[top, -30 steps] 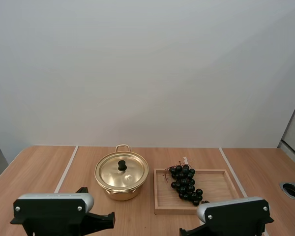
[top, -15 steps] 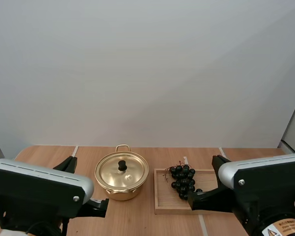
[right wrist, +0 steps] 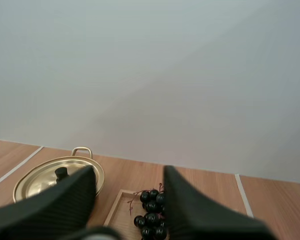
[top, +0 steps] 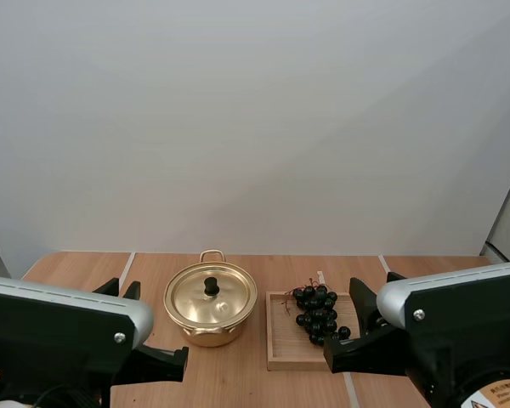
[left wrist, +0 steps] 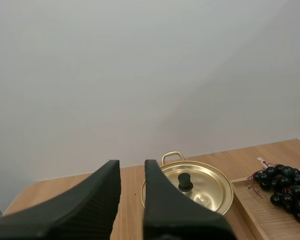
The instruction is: Open the lid, put the grape in the pot, and close it
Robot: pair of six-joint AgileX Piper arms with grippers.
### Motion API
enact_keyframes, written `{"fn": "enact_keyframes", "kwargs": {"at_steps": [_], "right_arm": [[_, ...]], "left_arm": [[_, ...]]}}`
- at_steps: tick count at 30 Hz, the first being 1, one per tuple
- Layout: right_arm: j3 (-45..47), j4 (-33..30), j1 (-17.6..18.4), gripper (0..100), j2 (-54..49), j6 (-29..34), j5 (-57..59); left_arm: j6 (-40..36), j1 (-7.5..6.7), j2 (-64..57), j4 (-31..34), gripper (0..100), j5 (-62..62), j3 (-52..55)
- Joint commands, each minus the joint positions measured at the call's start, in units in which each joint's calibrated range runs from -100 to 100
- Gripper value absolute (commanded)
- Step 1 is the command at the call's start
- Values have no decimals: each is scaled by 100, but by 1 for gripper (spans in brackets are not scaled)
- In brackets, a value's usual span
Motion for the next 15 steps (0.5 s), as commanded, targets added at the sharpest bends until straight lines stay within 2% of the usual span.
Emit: {"fn": "enact_keyframes", "kwargs": {"at_steps": [1, 2, 8, 15], "right_arm": [[-62, -5, -22, 100, 0, -32, -15], [-62, -5, -22, 100, 0, -32, -4], [-77, 173, -22, 100, 84, -22, 842], [-816, 157, -22, 100, 1743, -23, 1866]], "left_arm": [[-129, 5, -5, 37, 86, 303, -66], [-129, 5, -5, 37, 100, 422, -123], [-91, 5, 178, 37, 100, 1094, -540], [471, 5, 1989, -12, 100, 2050, -1456]]}}
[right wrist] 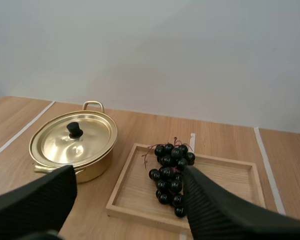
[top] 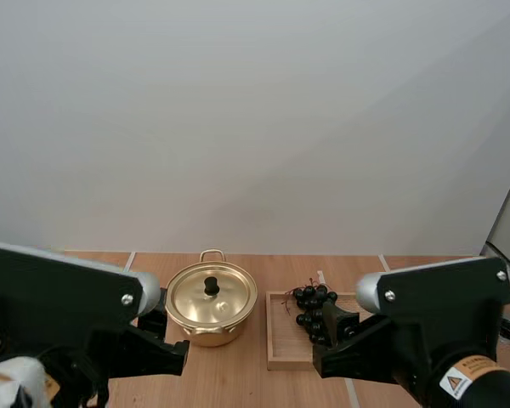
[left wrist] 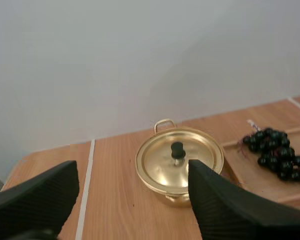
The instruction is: Open the lid, put the grape in the pot, and close it
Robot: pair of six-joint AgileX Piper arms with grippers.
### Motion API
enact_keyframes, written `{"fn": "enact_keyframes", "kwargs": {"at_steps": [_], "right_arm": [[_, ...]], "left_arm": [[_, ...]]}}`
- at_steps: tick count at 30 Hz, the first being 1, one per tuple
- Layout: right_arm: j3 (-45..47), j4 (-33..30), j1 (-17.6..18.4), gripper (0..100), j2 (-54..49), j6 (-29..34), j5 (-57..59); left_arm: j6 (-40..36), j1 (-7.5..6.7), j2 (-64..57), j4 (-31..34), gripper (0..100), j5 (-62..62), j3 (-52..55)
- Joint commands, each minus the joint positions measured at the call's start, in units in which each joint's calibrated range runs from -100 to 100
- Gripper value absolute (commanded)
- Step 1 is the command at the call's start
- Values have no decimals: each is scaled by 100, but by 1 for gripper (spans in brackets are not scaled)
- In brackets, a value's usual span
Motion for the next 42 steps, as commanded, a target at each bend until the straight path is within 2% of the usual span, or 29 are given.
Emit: {"fn": "enact_keyframes", "kwargs": {"at_steps": [1, 5, 8, 12, 18, 21, 30, 42], "right_arm": [[-538, 4, -22, 100, 891, -23, 506], [-937, 15, -22, 100, 1879, -23, 629], [-1129, 15, -22, 100, 2430, -23, 629], [-1162, 4, -22, 100, 2757, -23, 673], [-1162, -7, -22, 100, 2830, -23, 822], [-1162, -24, -22, 100, 2830, -23, 901], [-1162, -48, -22, 100, 2830, -23, 1022], [-1162, -162, -22, 100, 2830, -23, 1022]], "left_arm": [[336, 5, 1021, -32, 100, 402, -395], [889, 5, 1956, -225, 100, 454, -702], [1554, 5, 2631, -649, 100, 431, -912], [2494, 5, 3413, -1384, 100, 431, -1082], [3085, -4, 4934, -1617, 100, 146, -1470], [3238, -25, 5773, -1656, 100, -39, -1750], [3248, -269, 7746, -1656, 100, -297, -2844], [3248, -269, 8765, -1458, 100, -630, -3204]]}}
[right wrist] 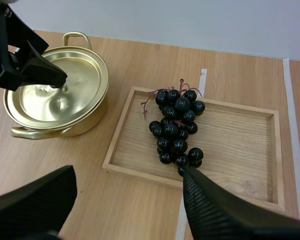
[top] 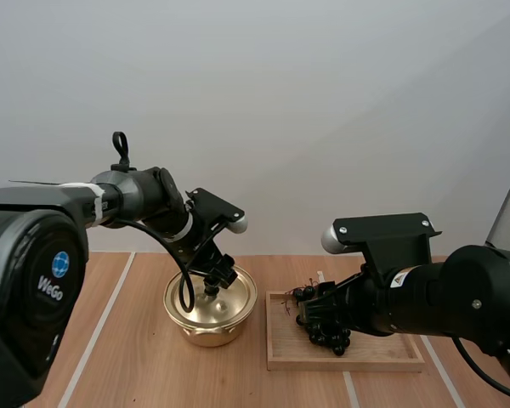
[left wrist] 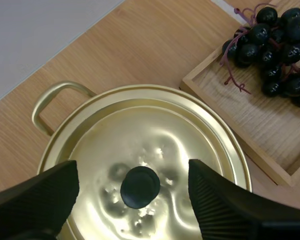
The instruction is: Open the lid, put the grape in the pot, and close it
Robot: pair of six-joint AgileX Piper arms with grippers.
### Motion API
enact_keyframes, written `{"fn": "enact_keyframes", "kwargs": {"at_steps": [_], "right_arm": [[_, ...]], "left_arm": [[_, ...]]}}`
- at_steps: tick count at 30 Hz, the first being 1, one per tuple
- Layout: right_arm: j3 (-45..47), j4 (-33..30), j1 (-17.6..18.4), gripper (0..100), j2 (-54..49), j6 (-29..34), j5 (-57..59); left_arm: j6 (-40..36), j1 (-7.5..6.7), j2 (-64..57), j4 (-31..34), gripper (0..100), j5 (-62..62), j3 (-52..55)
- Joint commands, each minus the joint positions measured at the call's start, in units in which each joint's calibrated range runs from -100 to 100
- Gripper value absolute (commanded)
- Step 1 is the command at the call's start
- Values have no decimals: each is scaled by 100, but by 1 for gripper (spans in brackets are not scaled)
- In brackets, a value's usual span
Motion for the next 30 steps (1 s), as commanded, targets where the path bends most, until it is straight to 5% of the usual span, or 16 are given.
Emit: {"fn": "enact_keyframes", "kwargs": {"at_steps": [1, 27, 28, 30], "right_arm": [[-66, -39, -22, 100, -21, -23, 28], [-66, -37, -22, 100, -21, -23, 80], [-66, -37, -22, 100, -21, -23, 80], [-66, -37, -22, 100, -21, -23, 80]], "left_arm": [[24, -24, 151, 87, 100, -202, -61], [14, -24, 528, 87, 100, 69, -120], [4, -24, 528, 87, 96, 204, -120], [4, -24, 511, 87, 62, 353, -120]]}}
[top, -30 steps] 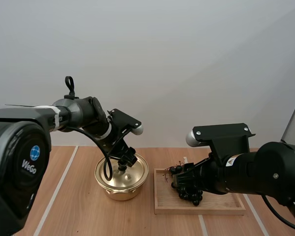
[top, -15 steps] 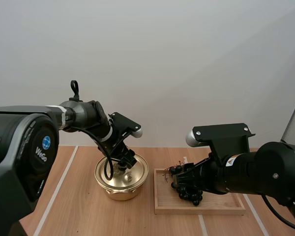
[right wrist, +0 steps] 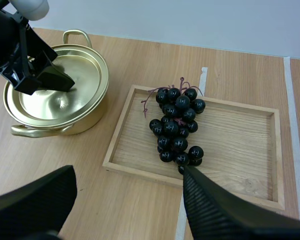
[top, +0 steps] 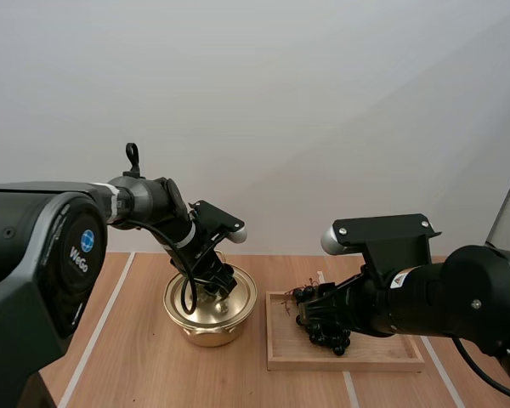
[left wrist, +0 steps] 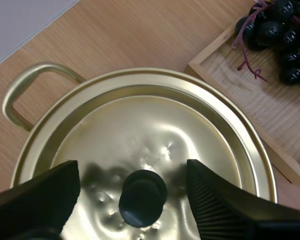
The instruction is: Open the lid, put the grape in the pot, and close it
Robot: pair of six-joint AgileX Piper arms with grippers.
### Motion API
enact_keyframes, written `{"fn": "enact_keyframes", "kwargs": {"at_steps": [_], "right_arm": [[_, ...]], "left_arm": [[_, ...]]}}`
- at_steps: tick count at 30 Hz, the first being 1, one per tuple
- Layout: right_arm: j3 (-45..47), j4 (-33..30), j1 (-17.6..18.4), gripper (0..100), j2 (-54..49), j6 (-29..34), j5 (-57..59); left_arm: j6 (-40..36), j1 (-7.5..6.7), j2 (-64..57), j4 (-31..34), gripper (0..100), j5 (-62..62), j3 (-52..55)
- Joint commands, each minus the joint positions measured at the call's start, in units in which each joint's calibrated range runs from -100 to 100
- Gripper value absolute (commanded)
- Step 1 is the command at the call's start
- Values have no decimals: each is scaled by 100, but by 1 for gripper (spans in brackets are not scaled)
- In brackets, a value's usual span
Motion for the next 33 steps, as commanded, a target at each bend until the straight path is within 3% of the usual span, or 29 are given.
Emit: {"fn": "enact_keyframes", "kwargs": {"at_steps": [1, 3, 4, 15, 21, 27, 33], "right_arm": [[-66, -25, -22, 100, -21, -23, 26], [-66, -25, -22, 100, -21, -23, 26], [-66, -25, -22, 100, -21, -23, 26], [-66, -44, -22, 100, -21, -34, -31], [-66, 211, -22, 100, 17, -647, -900], [-66, 408, -22, 100, 684, -701, -1350], [-266, 408, -22, 100, 2063, -709, -2098]], "left_arm": [[4, -24, -21, 13, 43, 328, -32], [4, -24, -114, 13, 7, 346, -32], [4, -24, -187, 13, 0, 346, -32], [-80, -24, -1719, 13, 0, 825, -433], [-137, -24, -2983, 13, 0, 1218, -1166], [-137, -24, -3772, 13, 0, 1257, -1577], [-137, -24, -4494, 2, 0, 1269, -1681]]}}
